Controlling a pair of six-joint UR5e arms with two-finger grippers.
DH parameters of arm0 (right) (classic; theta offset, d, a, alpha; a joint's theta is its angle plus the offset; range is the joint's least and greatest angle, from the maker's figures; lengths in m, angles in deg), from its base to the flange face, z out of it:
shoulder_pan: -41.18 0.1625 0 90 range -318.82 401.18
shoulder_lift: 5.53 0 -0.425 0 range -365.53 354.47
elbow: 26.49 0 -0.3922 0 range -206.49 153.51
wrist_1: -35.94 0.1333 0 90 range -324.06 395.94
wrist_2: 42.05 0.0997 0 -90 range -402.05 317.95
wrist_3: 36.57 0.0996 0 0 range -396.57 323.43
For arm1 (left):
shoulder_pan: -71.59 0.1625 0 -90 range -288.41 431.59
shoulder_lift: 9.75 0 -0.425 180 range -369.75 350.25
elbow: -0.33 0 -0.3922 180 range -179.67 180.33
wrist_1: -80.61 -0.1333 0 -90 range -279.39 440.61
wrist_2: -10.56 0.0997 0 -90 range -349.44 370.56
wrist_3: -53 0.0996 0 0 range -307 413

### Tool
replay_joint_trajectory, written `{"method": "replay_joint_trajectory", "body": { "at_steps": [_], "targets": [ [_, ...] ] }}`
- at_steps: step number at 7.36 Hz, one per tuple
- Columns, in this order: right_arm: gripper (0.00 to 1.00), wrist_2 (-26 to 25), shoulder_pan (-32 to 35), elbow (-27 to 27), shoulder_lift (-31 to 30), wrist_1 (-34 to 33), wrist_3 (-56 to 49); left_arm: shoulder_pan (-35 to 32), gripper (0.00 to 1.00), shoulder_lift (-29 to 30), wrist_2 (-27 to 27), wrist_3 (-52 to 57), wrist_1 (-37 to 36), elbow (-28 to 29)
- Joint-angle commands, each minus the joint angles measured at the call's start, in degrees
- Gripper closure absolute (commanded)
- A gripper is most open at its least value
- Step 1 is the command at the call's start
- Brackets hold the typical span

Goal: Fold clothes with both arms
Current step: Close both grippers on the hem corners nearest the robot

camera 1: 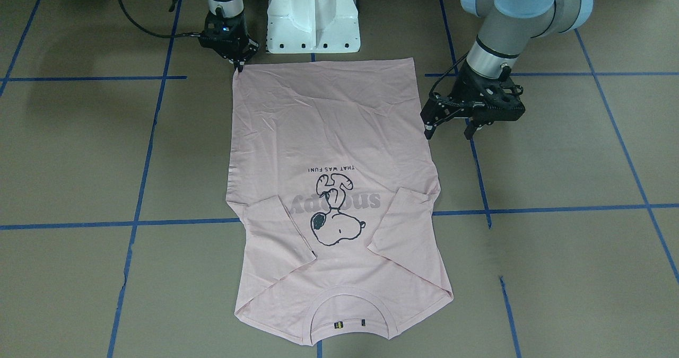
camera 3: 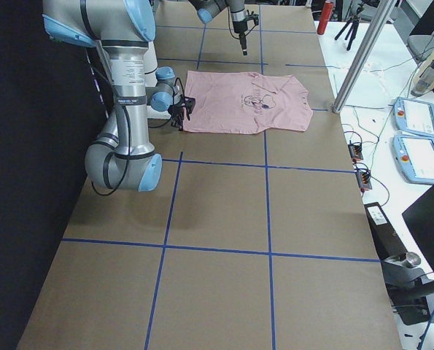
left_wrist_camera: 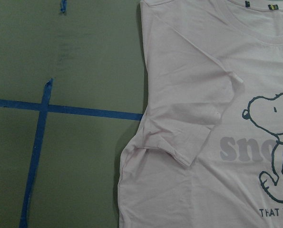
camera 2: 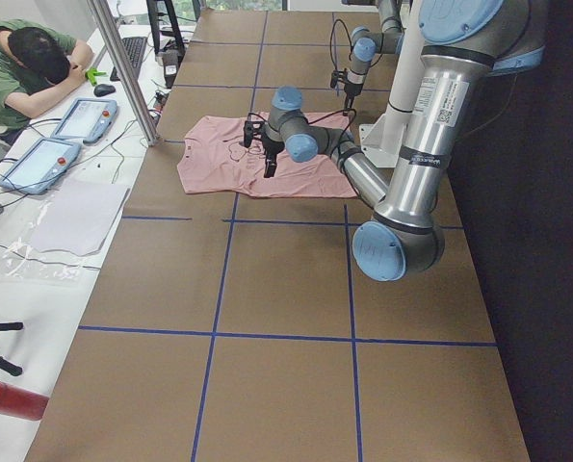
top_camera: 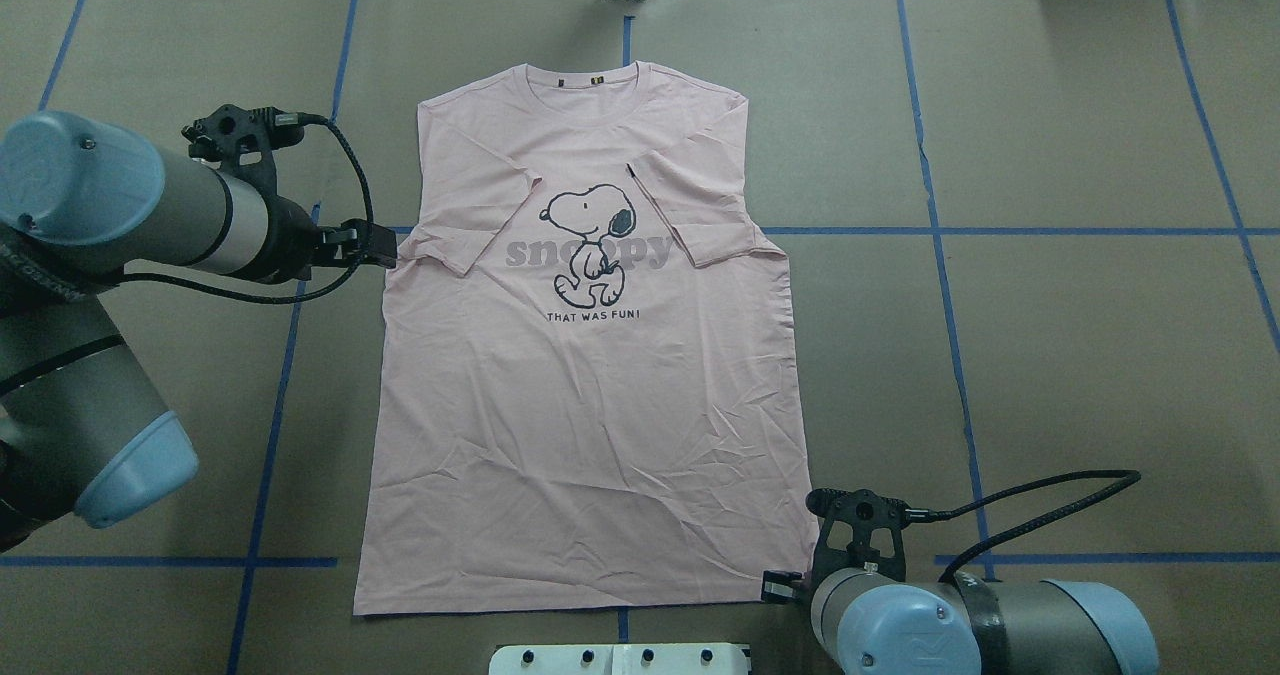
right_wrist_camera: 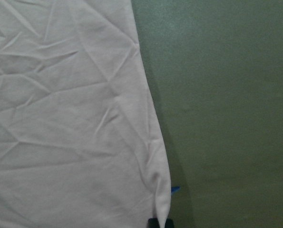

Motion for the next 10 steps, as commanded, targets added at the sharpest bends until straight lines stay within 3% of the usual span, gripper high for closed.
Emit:
{"method": "replay_joint_trajectory", "body": {
  "at_steps": [1, 2, 3, 4, 6, 10],
  "targets": [
    [1.00, -0.17, 0.93, 1.19, 2.41, -0.06, 0.34, 0.97, 0.00, -0.10, 0.16, -5.00, -0.08, 0.09],
    [1.00, -0.09, 1.46, 1.89, 2.87, -0.06, 0.25, 5.16, 0.00, -1.32, 1.20, -14.61, -0.17, -0.52],
    [1.00, 0.87, 2.69, 2.77, 2.79, -0.06, -0.01, 12.42, 0.00, -3.77, 7.65, -21.67, -0.26, -1.40],
    [1.00, 2.10, 4.00, 3.04, 2.70, -0.06, -0.01, 17.80, 0.00, -6.84, 10.50, -28.62, -0.43, -3.32],
    [1.00, 2.11, 4.37, 2.95, 2.96, -0.06, -0.01, 27.13, 0.00, -12.12, 15.25, -37.52, -0.43, -6.23],
    [1.00, 2.20, 4.54, 2.87, 3.40, -0.06, -0.01, 34.11, 0.00, -12.93, 16.42, -45.38, -2.01, -7.91]
  ]
}}
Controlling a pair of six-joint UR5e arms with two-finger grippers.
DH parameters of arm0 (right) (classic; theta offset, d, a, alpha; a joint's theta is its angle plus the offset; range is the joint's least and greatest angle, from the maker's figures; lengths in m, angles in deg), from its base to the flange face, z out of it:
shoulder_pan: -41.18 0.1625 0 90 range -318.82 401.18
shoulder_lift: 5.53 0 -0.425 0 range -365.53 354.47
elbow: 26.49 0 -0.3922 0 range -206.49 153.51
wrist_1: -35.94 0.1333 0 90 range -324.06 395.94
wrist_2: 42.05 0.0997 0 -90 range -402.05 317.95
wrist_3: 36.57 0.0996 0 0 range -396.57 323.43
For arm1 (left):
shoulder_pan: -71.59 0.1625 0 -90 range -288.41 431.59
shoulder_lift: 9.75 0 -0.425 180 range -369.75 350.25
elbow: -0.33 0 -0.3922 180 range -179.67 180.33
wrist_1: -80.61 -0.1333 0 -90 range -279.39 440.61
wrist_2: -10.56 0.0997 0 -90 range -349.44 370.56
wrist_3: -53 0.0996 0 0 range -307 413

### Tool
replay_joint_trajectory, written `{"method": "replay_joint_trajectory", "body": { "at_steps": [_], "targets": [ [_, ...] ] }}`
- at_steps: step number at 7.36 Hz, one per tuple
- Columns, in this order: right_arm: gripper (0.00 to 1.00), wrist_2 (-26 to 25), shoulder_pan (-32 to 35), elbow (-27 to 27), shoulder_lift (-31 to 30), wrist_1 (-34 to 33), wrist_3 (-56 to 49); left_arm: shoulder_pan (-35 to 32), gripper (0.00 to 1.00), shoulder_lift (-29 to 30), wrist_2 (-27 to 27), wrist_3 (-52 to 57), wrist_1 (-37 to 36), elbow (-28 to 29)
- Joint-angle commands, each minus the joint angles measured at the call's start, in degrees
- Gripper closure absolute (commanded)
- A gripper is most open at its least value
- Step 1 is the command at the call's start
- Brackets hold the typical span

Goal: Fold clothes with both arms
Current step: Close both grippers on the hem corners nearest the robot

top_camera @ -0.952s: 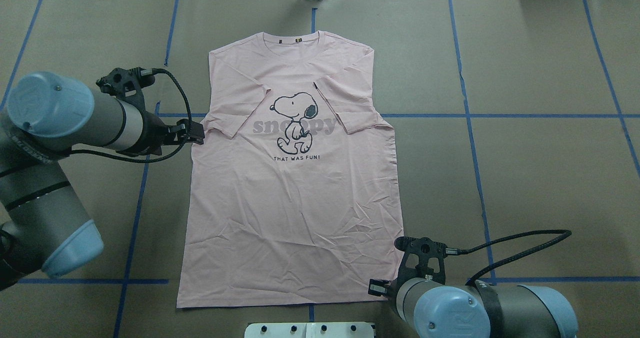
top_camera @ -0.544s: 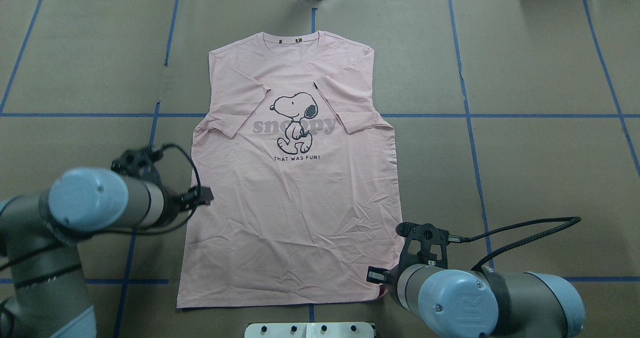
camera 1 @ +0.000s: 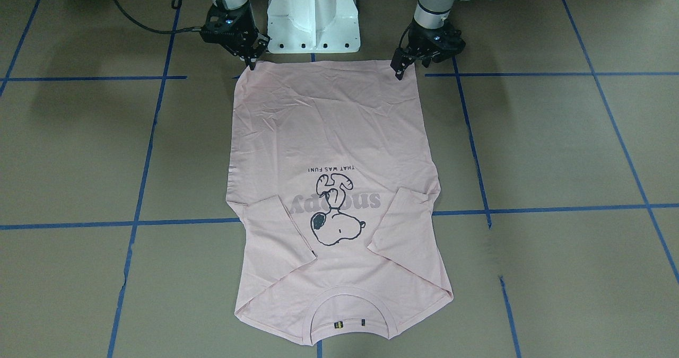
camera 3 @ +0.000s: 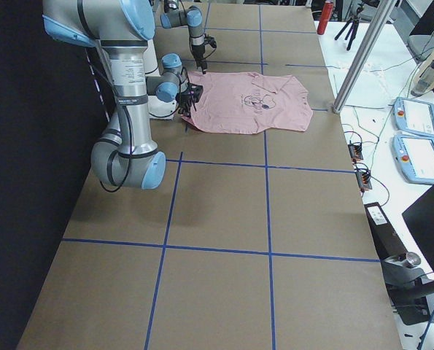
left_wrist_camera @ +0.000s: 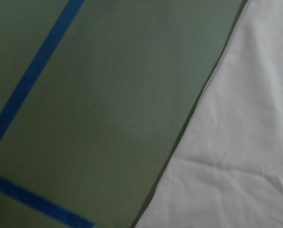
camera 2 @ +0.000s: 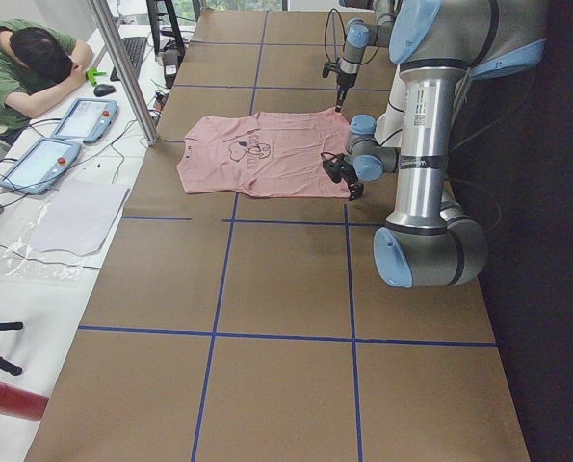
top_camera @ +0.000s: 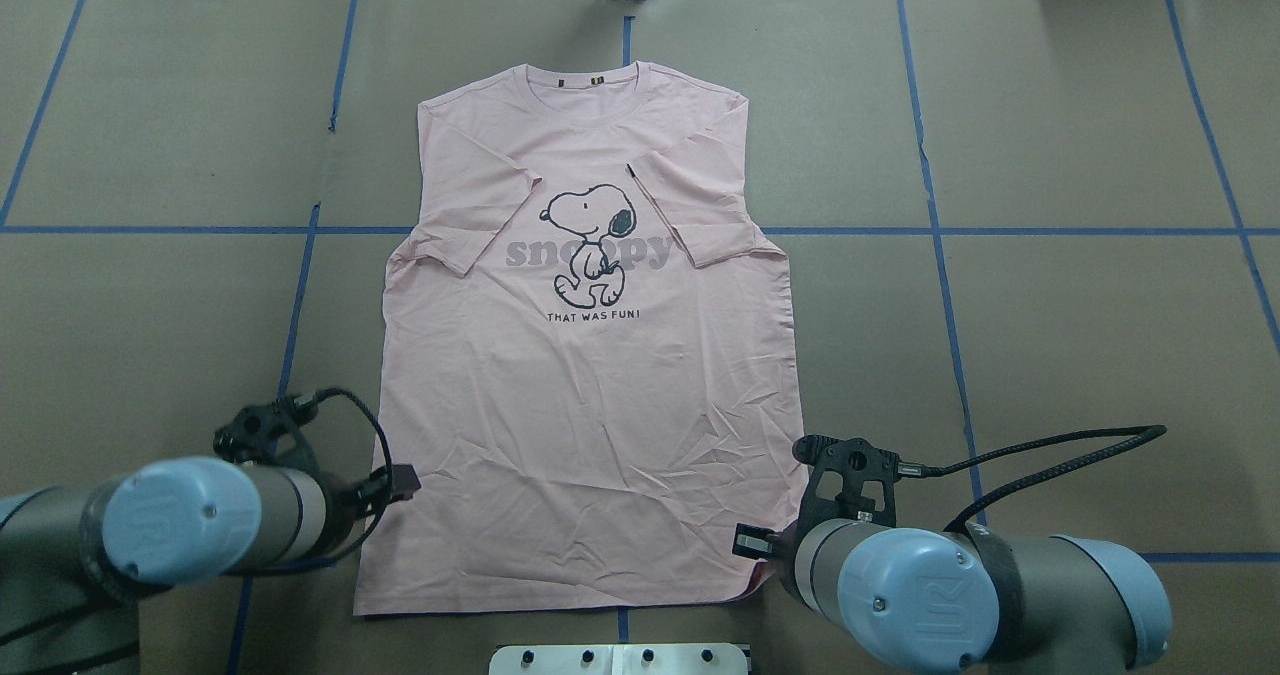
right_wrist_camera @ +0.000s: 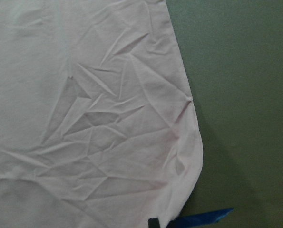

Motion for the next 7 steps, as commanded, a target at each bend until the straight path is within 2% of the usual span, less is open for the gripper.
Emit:
{"method": "replay_joint_trajectory", "body": {
  "at_steps": [1, 3, 4, 5, 7],
  "targets": [
    [1.00, 0.01, 0.08, -0.05, 0.12, 0.00, 0.00, 1.77, 0.00, -0.03, 0.27, -1.71, -0.59, -0.17],
    [1.00, 0.01, 0.08, -0.05, 0.20, 0.00, 0.00, 2.30, 0.03, -0.03, 0.18, -1.72, -0.68, -0.17],
    [1.00, 0.01, 0.08, -0.05, 0.12, 0.00, 0.00, 2.30, 0.11, -0.03, 0.18, -1.72, -0.68, -0.25],
    [1.00, 0.10, 0.08, 0.04, 0.12, 0.00, 0.00, 2.30, 0.34, 0.05, 0.18, -1.80, -0.68, -0.52],
    [1.00, 0.10, 0.08, 0.04, 0.12, 0.00, 0.00, 2.48, 0.90, 0.05, 0.18, -1.80, -0.68, -0.61]
  ]
}}
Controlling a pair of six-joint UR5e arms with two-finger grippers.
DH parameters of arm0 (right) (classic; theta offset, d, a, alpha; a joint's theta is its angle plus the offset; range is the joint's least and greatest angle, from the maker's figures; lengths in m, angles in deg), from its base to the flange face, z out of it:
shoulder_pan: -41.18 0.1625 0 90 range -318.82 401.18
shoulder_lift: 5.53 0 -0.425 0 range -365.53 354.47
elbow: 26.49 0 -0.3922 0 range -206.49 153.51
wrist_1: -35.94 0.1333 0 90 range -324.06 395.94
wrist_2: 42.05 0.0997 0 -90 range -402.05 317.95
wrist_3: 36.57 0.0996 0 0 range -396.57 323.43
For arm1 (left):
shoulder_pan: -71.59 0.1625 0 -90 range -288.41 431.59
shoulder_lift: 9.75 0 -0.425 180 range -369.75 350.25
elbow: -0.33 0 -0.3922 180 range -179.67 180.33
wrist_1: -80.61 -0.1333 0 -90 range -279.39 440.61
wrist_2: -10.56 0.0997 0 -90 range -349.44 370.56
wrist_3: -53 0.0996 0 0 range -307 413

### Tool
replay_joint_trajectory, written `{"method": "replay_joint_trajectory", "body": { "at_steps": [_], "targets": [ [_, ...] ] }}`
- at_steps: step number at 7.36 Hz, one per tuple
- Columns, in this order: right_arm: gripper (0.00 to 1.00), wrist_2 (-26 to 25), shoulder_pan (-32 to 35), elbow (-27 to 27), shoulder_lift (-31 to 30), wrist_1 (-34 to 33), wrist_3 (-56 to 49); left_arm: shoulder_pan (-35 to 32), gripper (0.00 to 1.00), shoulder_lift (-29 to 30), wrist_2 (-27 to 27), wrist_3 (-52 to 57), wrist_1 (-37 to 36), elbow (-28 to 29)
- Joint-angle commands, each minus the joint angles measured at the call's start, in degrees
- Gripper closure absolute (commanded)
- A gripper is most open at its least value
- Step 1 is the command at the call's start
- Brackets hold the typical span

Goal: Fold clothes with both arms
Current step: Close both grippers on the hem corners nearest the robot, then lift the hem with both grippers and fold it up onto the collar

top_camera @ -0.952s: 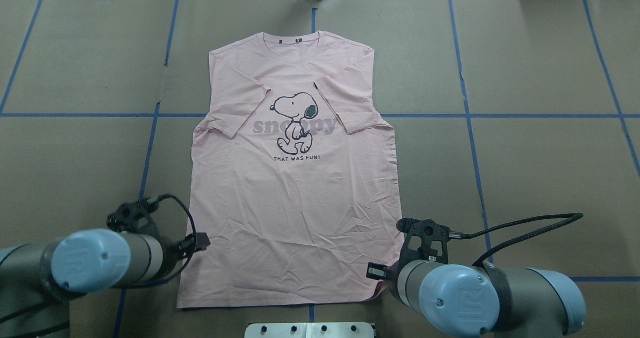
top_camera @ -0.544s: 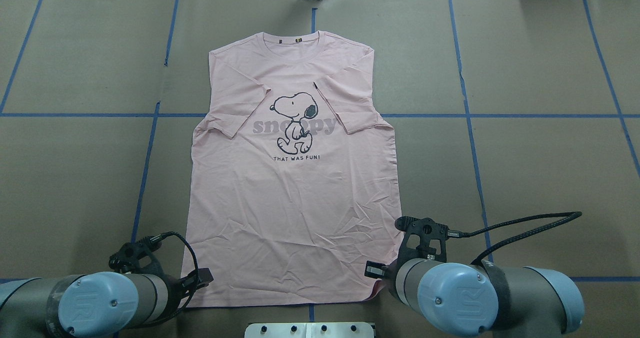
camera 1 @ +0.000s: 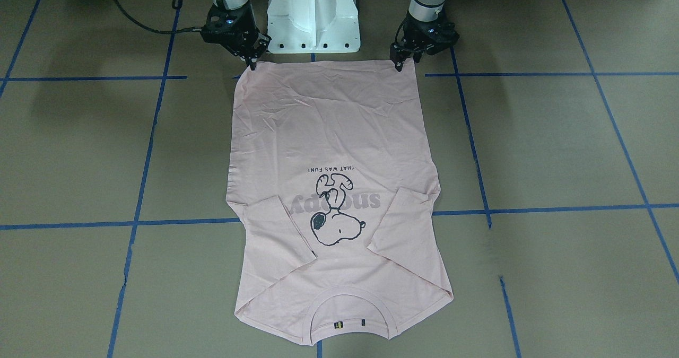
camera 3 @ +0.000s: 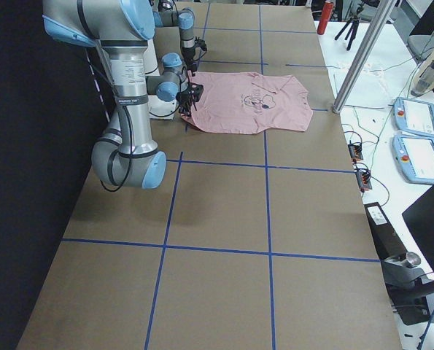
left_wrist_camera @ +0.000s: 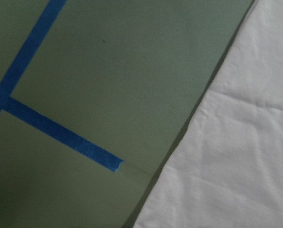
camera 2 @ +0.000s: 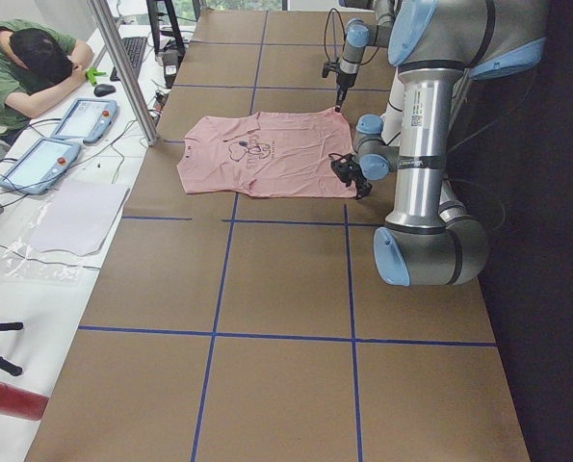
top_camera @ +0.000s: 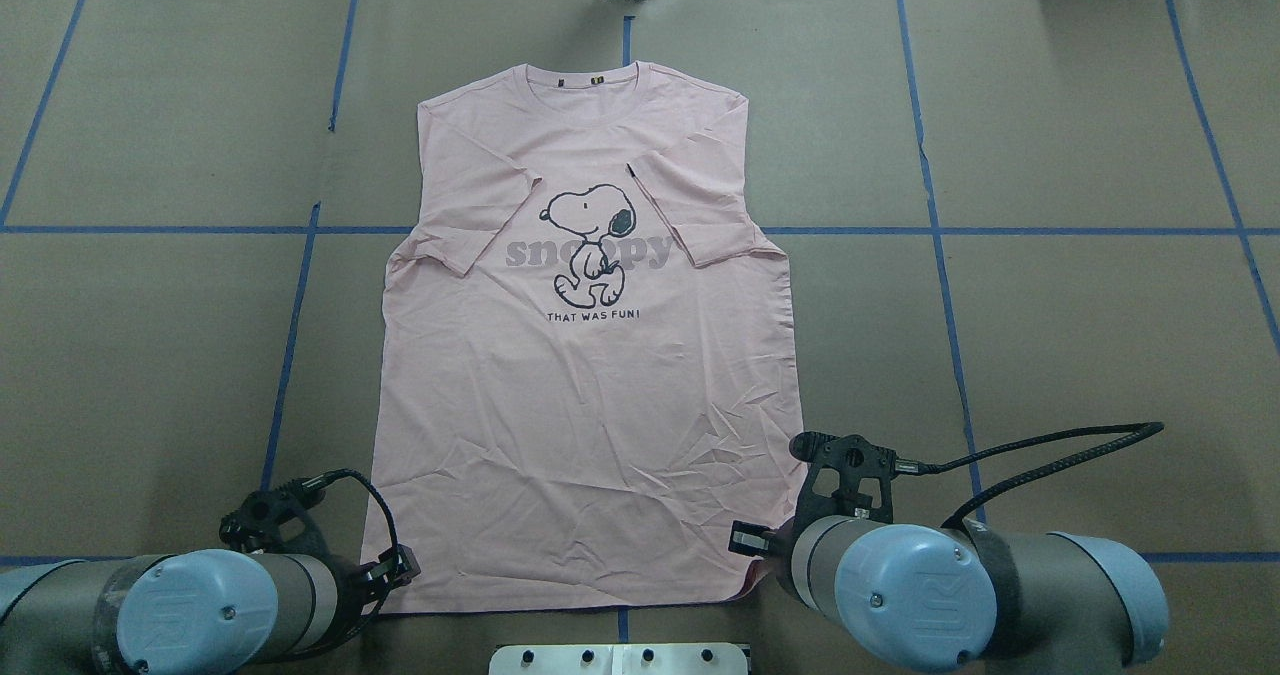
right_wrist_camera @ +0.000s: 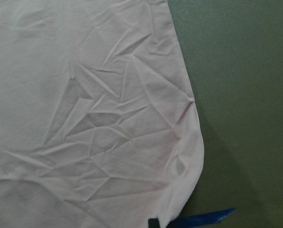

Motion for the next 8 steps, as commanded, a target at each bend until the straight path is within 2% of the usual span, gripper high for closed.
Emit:
{"method": "replay_joint_trajectory", "body": {
  "at_steps": [1, 3, 5, 7, 8],
  "targets": [
    [1.00, 0.01, 0.09, 0.05, 0.00, 0.00, 0.00, 0.10, 1.00, 0.05, 0.00, 0.07, 0.00, -0.11],
    [1.00, 0.62, 0.26, 0.14, 0.00, 0.00, 0.00, 0.01, 1.00, -0.04, -0.09, 0.07, -0.79, -2.64],
    [1.00, 3.87, 1.76, 2.93, -1.75, -0.44, -0.09, 0.01, 1.00, 0.40, -0.70, 1.03, -8.75, -10.00],
    [1.00, 7.20, 1.67, 7.41, -6.82, -0.79, -0.26, 1.32, 1.00, 0.92, -1.75, 2.53, -10.46, -13.28],
    [1.00, 8.26, -0.24, 10.13, -9.47, -0.79, -0.26, 4.20, 1.00, 1.01, -2.19, 4.19, -11.07, -16.08]
  ]
}}
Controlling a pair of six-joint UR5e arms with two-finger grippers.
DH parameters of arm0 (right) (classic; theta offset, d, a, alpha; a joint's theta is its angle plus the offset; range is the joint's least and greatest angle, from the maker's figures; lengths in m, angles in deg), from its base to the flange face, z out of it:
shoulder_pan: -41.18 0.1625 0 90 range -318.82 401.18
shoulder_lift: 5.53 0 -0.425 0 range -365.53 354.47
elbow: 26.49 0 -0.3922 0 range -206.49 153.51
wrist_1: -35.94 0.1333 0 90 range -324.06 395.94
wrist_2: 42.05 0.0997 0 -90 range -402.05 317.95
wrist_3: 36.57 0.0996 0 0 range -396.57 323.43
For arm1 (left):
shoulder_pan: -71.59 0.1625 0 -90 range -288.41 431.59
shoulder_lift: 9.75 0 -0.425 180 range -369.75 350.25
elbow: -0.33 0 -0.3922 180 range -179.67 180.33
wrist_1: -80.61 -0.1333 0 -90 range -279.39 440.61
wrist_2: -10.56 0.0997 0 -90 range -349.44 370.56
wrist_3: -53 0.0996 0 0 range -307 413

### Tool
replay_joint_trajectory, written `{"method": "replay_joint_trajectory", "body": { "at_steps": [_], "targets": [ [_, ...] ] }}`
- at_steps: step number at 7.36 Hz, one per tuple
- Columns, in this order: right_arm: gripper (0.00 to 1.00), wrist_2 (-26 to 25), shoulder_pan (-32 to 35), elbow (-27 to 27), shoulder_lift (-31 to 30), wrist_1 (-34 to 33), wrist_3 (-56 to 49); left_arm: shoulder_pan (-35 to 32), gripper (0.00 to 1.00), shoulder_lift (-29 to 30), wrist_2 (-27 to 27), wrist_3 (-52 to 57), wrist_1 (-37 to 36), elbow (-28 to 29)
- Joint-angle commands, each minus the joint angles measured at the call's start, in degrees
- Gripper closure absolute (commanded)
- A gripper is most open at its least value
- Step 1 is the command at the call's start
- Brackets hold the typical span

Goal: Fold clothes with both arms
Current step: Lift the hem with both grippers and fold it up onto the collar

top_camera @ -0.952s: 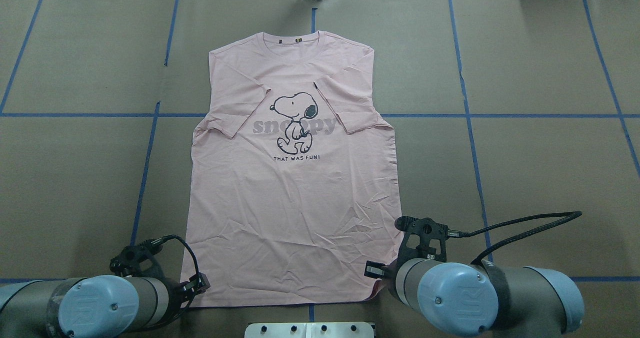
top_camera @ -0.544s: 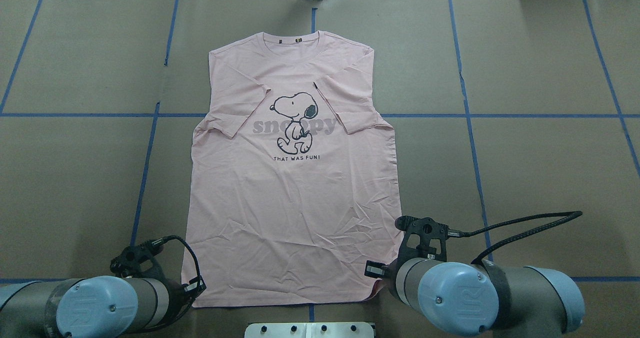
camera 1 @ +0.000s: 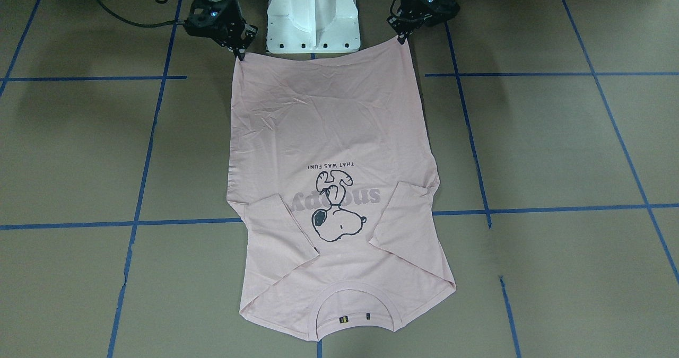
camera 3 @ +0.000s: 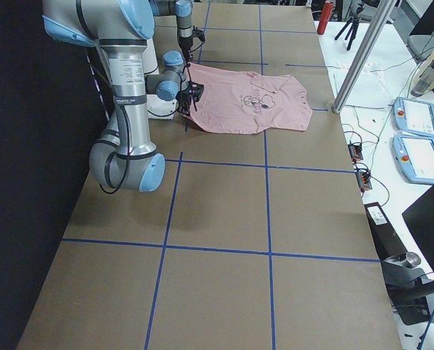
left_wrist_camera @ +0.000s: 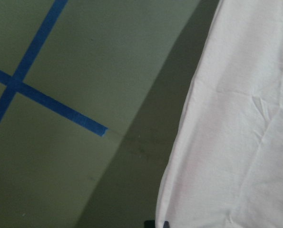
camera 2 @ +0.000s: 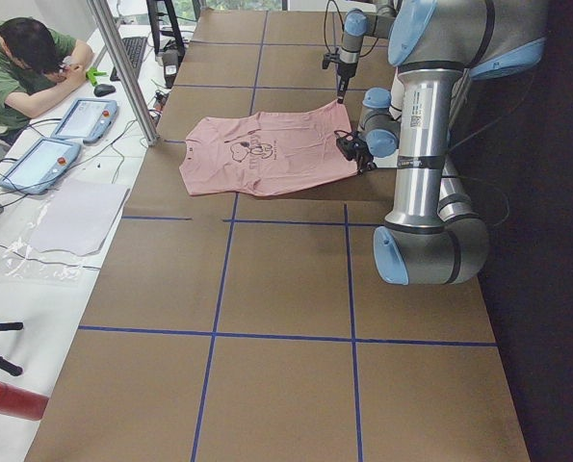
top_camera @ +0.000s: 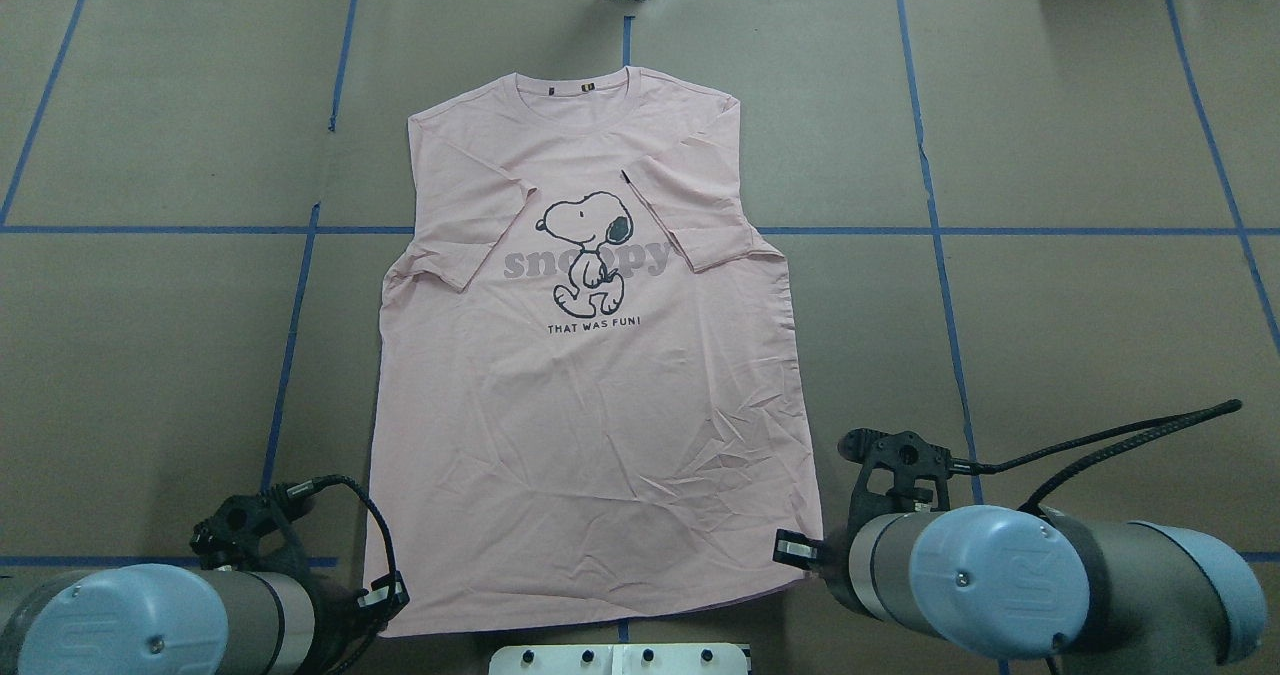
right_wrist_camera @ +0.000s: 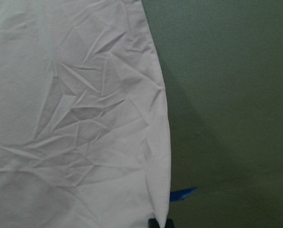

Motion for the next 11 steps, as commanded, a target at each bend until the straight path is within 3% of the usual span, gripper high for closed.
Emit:
{"method": "replay_joint_trajectory", "body": {
  "at_steps": [1, 3, 5, 7, 8, 10, 11],
  "targets": [
    [1.00, 2.51, -4.47, 7.19, -6.37, -1.55, 0.06, 3.93, 1.00, 0.49, -3.03, 3.27, -2.13, -7.02],
    [1.00, 5.50, -9.14, 19.22, -10.52, -9.52, 0.50, 4.56, 1.00, 0.41, -4.98, 9.32, -5.82, -13.01],
    [1.00, 5.50, -5.50, 17.80, -6.96, -10.61, -0.37, 2.20, 1.00, -0.03, -5.16, 10.93, -6.63, -13.57],
    [1.00, 6.20, 9.66, 5.28, 7.69, -11.05, -12.87, -5.42, 1.00, 0.67, -5.08, 15.22, -6.63, -12.51],
    [1.00, 7.86, 16.61, 0.60, 10.45, -10.53, -22.26, -11.38, 1.00, 1.02, -5.25, 19.76, -6.63, -11.12],
    [1.00, 8.40, 26.93, -8.54, 15.29, -10.26, -33.56, -19.49, 1.00, 5.56, -5.16, 24.55, -6.19, -1.23],
    [1.00, 8.40, 28.09, -15.72, 18.27, -3.65, -34.12, -23.70, 1.00, 11.07, -5.16, 26.38, -6.19, 4.83]
  ]
}}
